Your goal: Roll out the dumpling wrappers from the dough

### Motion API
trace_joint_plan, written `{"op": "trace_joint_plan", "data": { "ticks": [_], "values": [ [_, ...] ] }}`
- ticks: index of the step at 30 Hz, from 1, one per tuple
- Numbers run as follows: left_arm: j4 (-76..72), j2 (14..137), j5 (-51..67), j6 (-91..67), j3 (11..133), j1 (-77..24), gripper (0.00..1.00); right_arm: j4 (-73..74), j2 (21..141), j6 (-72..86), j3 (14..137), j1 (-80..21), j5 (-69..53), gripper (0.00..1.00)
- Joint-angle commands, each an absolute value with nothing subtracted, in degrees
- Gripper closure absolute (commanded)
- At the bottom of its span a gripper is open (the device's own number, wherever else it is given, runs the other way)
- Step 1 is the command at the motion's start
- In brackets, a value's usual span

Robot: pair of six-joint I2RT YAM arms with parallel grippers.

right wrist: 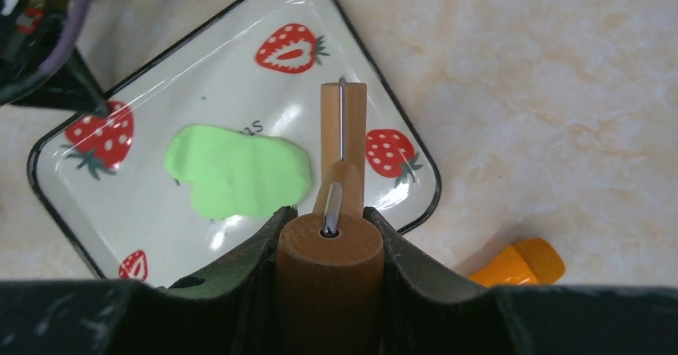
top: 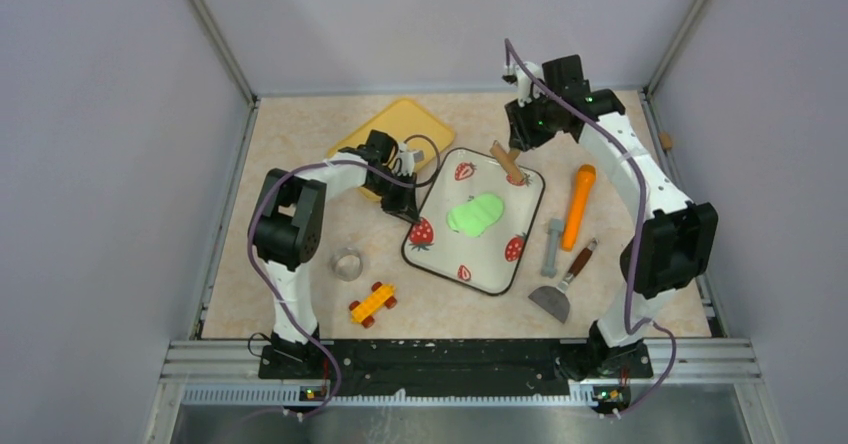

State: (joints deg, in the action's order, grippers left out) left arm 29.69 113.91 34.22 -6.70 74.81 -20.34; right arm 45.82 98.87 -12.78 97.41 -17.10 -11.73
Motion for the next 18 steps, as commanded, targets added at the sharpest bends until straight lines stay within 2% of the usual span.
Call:
{"op": "trace_joint_plan", "data": {
  "ticks": [1,5,12,18],
  "values": [
    [39.04,115.65,34.66,2.71,82.02,-20.44,1.00,51.00,94.20,-19.67,98.46,-21.12,-22.78,1.00],
    [45.00,118.05,31.08,11.42,89.13,-20.48,1.00,49.44,90.37,-26.57,93.89,-21.09,-24.17,1.00],
    [58.92,124.79,25.77,26.88,103.91,-20.92,1.00,50.73,88.82,-29.11,91.71,-21.09,-25.39,1.00],
    [64.07,128.01,20.59,34.50,107.31,-22.83,1.00,55.10,87.01,-39.86,91.52,-21.75,-27.87,1.00]
  ]
}}
